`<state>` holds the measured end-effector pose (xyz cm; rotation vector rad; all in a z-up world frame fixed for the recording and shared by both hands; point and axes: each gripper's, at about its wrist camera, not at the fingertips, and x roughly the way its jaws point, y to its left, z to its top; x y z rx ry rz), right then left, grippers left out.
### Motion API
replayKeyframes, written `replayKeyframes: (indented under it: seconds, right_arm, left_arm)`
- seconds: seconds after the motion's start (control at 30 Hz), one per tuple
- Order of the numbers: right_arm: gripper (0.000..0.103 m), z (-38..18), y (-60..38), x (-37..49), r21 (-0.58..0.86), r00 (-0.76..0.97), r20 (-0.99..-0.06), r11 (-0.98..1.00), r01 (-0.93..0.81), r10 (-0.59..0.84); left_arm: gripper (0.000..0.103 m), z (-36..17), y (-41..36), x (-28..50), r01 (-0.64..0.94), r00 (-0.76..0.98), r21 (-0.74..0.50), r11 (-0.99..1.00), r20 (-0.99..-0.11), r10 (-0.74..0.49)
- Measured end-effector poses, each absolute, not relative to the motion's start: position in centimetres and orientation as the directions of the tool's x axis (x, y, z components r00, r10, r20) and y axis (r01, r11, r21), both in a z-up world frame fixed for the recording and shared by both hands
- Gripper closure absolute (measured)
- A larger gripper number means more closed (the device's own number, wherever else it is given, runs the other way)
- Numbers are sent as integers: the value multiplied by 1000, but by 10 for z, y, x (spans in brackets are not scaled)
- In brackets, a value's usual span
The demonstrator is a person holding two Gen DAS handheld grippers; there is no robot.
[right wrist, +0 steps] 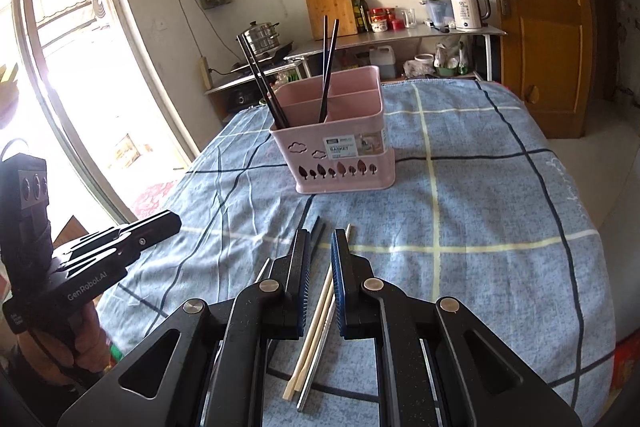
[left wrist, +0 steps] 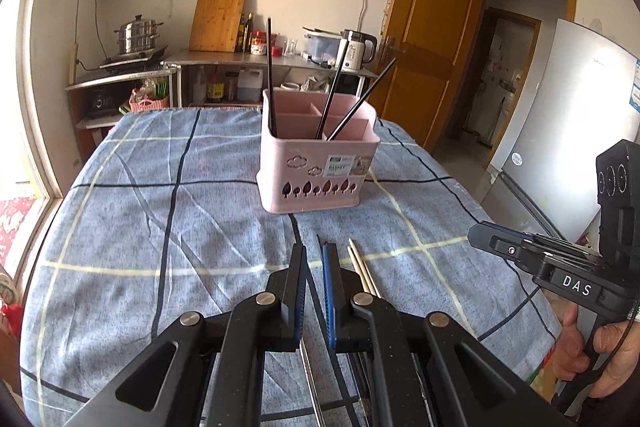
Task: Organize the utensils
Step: 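Move both tools back to the row and close the right tool on a metal chopstick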
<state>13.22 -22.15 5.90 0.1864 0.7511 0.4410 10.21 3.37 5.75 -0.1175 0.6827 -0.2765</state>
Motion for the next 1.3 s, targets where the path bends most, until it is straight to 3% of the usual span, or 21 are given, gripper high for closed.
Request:
replayKeyframes:
  seconds: [0.13, 0.37, 0.73, 1.3]
  right_arm:
    - [92, 51, -219, 135, 325, 631, -631, 892, -313, 451]
    - [92, 30, -212, 146, 330, 592, -674, 897, -295, 442]
    - [92, -28, -191, 160, 306, 482, -778, 913, -271, 404]
    - [92, -44, -185, 164, 257, 454, -818, 930, -262, 354]
  left_arm:
    - [96, 45, 32, 109, 215, 722, -201, 956, -626, -294]
    - [83, 19, 30, 121, 211, 683, -218, 953, -665, -303]
    - [82, -38, 31, 128, 169, 592, -212, 962, -759, -271]
    - [82, -54, 20, 135, 143, 578, -164, 976, -786, -217]
